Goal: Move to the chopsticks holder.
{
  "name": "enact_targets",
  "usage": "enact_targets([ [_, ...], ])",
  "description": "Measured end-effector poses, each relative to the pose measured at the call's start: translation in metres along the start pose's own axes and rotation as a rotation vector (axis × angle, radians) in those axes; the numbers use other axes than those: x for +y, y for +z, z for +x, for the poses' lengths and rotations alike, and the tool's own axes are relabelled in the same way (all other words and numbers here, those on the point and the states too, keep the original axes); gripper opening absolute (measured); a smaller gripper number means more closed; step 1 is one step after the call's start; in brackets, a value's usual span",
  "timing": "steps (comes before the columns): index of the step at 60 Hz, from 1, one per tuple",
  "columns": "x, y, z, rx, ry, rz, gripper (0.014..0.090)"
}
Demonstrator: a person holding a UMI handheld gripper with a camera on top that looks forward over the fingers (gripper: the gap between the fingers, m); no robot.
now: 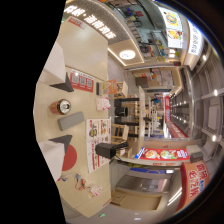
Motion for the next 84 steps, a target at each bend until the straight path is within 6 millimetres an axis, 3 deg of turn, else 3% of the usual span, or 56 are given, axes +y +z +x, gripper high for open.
enact_targets([
  [5, -0.003, 0.003, 0.004, -0.004, 0.003, -0.001, 0.0843],
  [11, -0.008, 0.017, 0.028, -0.002, 0.003, 0.0, 0.0847],
  [12, -0.008, 0.012, 0.023, 0.005, 0.002, 0.001, 0.0844],
  [28, -0.039, 0.06, 0.116, 0.057, -0.023, 0.005, 0.0845],
  [34, -0.058, 0.087, 0.148, 0.05, -0.032, 0.018, 0.0846],
  [51, -0.124, 0.193, 0.22, 0.027, -0.063, 0.091, 0.0845],
  [59, -0.146, 0.235, 0.233, 0.001, -0.072, 0.098, 0.084],
  [73, -0.162, 0.303, 0.234, -0.021, -0.056, 0.099, 0.0845],
  [84, -0.164, 0.332, 0.233, -0.018, -0.062, 0.089, 0.0843],
])
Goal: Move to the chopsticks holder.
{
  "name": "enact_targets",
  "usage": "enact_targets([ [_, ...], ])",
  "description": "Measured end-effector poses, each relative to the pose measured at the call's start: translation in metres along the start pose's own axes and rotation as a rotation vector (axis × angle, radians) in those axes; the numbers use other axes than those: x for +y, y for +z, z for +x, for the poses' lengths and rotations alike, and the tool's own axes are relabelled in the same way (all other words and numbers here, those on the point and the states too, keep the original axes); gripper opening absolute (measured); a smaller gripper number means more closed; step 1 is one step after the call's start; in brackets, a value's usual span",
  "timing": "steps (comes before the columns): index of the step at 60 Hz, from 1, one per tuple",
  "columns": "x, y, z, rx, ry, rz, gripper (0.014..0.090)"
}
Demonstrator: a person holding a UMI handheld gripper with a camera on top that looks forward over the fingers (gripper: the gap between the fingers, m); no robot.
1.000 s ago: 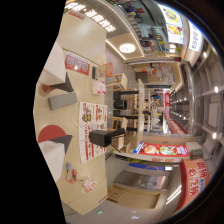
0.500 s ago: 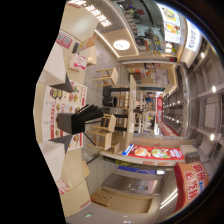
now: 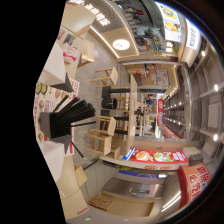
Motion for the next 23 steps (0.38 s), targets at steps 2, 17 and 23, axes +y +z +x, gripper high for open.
enact_targets([
  [2, -0.0003, 0.002, -0.0007, -0.002, 0.001, -0.002, 0.0843],
  [17, 0.0005, 0.0053, -0.0001, 0.004, 0.004, -0.005, 0.0843],
  [23, 0.0003, 0.003, -0.004, 0.001, 0.012, -0.003, 0.0842],
])
